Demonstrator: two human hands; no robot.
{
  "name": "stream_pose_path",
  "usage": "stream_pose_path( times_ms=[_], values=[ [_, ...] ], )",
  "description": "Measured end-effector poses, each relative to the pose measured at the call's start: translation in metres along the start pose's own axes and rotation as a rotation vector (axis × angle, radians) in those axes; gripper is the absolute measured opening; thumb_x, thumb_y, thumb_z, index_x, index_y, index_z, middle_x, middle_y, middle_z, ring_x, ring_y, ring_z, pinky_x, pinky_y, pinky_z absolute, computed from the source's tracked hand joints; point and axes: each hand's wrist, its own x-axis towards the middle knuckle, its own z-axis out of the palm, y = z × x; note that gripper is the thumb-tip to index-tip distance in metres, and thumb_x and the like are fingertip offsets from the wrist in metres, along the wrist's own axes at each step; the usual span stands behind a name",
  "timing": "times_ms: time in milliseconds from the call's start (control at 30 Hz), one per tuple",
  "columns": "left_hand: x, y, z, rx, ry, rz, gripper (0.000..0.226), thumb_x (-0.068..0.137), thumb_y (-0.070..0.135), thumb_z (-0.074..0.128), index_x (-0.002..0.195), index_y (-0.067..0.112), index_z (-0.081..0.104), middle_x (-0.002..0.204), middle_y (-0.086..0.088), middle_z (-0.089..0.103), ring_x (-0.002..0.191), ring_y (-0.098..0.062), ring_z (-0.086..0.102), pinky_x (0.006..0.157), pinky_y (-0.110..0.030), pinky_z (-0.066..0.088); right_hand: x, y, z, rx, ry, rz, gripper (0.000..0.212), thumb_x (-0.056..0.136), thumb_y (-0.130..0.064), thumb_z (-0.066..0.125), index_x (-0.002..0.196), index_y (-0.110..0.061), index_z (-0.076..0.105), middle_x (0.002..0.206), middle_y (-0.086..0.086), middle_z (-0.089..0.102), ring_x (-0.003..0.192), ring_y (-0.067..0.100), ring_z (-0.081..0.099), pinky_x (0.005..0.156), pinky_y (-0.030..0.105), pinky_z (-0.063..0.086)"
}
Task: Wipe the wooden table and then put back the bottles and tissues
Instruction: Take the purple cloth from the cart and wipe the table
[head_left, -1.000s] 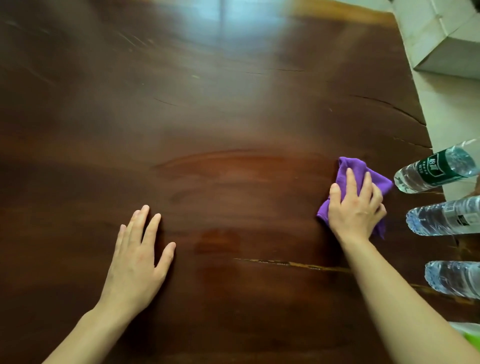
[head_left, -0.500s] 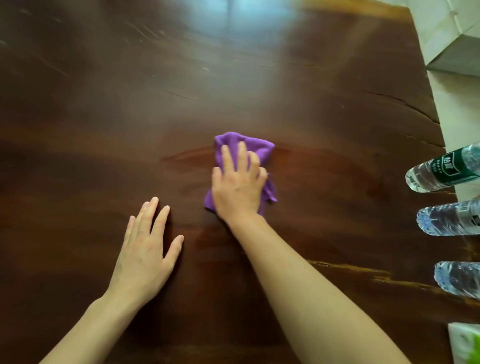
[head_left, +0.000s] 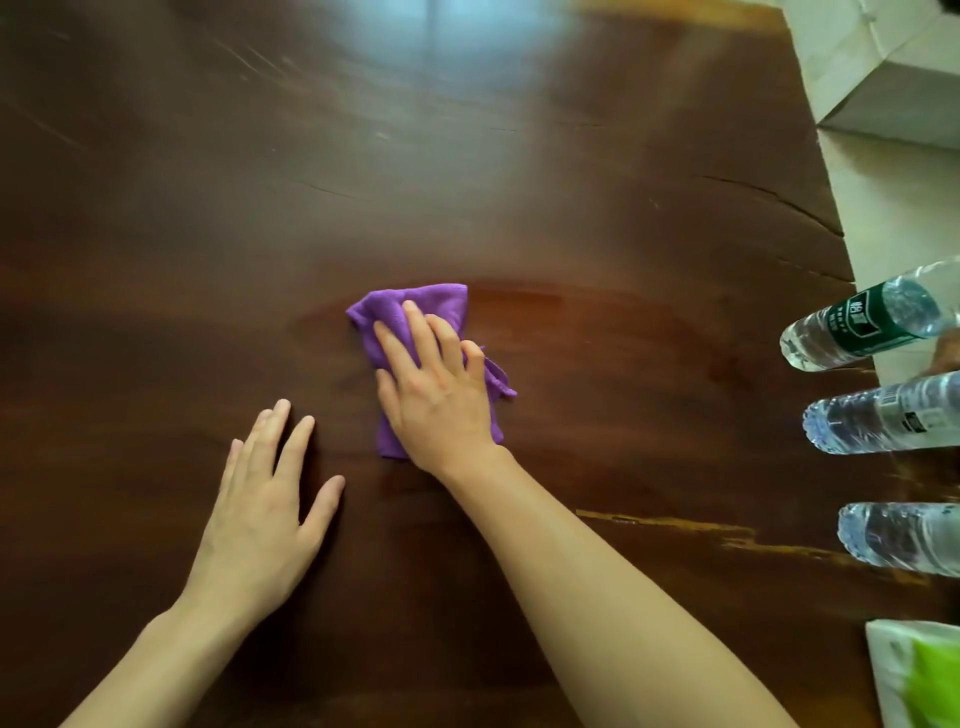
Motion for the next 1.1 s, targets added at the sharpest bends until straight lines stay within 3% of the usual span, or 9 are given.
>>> stream_pose_path(
  times_ms=[367, 567, 700, 867, 1100],
  values=[
    [-0.001, -0.002, 0.001, -0.019, -0.002, 0.0, 0.069, 0.096, 0.038, 0.054, 0.155, 0.011, 0.03, 0.167, -0.005, 0.012, 0.154, -0.014, -0.001, 0.124, -0.037, 0.001, -0.032, 0.123, -0.039, -0.065, 0.041, 0.369, 0.046, 0.099, -0.031, 0.051, 0.144, -0.028, 0.053, 0.158, 0.004, 0.042, 0.14, 0.03, 0.043, 0.101, 0.049, 0.037],
    [0.0, -0.003, -0.003, -0.006, -0.016, -0.006, 0.07, 0.096, 0.038, 0.057, 0.155, 0.012, 0.03, 0.167, -0.005, 0.012, 0.154, -0.016, 0.003, 0.123, -0.036, 0.003, -0.047, 0.154, -0.054, 0.119, 0.178, 0.457, 0.038, 0.097, -0.014, 0.057, 0.134, -0.016, 0.064, 0.147, 0.009, 0.054, 0.123, 0.037, 0.051, 0.097, 0.051, 0.04],
    [-0.009, 0.002, -0.007, -0.009, -0.009, -0.025, 0.066, 0.093, 0.031, 0.064, 0.151, 0.01, 0.04, 0.164, -0.009, 0.021, 0.153, -0.022, 0.012, 0.123, -0.04, 0.014, -0.072, 0.143, -0.065, 0.265, 0.303, 0.471, 0.037, 0.096, -0.013, 0.056, 0.132, -0.014, 0.065, 0.137, 0.011, 0.061, 0.117, 0.037, 0.052, 0.097, 0.05, 0.041],
    [-0.05, 0.014, -0.009, -0.058, 0.092, 0.034, 0.042, 0.087, 0.016, 0.071, 0.127, 0.008, 0.063, 0.143, -0.008, 0.053, 0.136, -0.026, 0.046, 0.109, -0.046, 0.041, -0.136, 0.101, -0.078, 0.342, 0.275, 0.406, 0.04, 0.094, -0.021, 0.054, 0.133, -0.018, 0.062, 0.135, 0.007, 0.061, 0.121, 0.031, 0.051, 0.097, 0.047, 0.041],
    [-0.131, 0.023, 0.007, -0.076, 0.117, 0.112, 0.034, 0.083, 0.015, 0.074, 0.116, 0.01, 0.068, 0.125, -0.005, 0.063, 0.119, -0.024, 0.058, 0.1, -0.042, 0.047, -0.245, 0.029, -0.078, 0.308, 0.201, 0.335, 0.04, 0.095, -0.032, 0.054, 0.134, -0.023, 0.06, 0.136, 0.004, 0.059, 0.121, 0.026, 0.052, 0.09, 0.045, 0.045]
  ],
)
